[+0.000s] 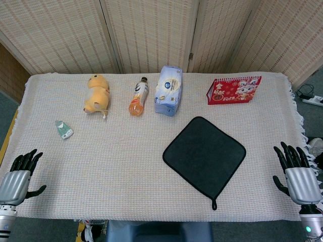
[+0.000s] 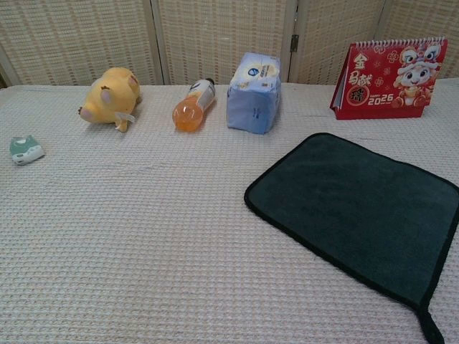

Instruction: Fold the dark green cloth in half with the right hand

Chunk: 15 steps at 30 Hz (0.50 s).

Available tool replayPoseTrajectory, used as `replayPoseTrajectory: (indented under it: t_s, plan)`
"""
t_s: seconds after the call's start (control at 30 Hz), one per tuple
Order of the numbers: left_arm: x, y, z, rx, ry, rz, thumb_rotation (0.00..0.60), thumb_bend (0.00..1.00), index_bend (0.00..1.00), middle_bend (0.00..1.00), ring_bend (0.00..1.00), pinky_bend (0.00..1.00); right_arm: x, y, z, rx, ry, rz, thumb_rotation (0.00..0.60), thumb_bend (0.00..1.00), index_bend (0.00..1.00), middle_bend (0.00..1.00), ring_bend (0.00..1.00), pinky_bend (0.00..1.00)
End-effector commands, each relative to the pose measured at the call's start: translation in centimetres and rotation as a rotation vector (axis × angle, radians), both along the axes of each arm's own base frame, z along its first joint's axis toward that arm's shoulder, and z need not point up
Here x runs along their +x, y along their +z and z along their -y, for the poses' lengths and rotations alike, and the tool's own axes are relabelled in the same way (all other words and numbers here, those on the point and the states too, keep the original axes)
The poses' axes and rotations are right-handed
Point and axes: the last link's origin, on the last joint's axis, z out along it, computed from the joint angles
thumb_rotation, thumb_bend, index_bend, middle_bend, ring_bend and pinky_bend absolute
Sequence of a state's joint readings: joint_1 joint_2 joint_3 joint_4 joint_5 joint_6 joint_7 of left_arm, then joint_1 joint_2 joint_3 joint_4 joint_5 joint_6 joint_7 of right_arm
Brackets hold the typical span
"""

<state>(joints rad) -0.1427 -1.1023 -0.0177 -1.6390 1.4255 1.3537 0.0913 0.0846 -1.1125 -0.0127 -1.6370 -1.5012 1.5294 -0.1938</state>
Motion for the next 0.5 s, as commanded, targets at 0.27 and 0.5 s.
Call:
replayPoseTrajectory:
  t_s: [0.27,0.5]
  plan:
    - [-0.3,0.5,-0.5,0.019,0.015,0.023,0.600,0.26,0.00,0.00,0.00,0.00,1.5,-1.1,3.2,0.068,0.108,-0.061,0.600,0.38,0.16,0.00,0.00,0.00]
    - [-0.4,0.8,-0.4,0.025,0.017,0.029,0.600,0.26,0.00,0.00,0.00,0.00,5.5,-2.9,11.9,0.208,0.172,-0.073,0.600,0.39,0.38,0.00,0.00,0.00]
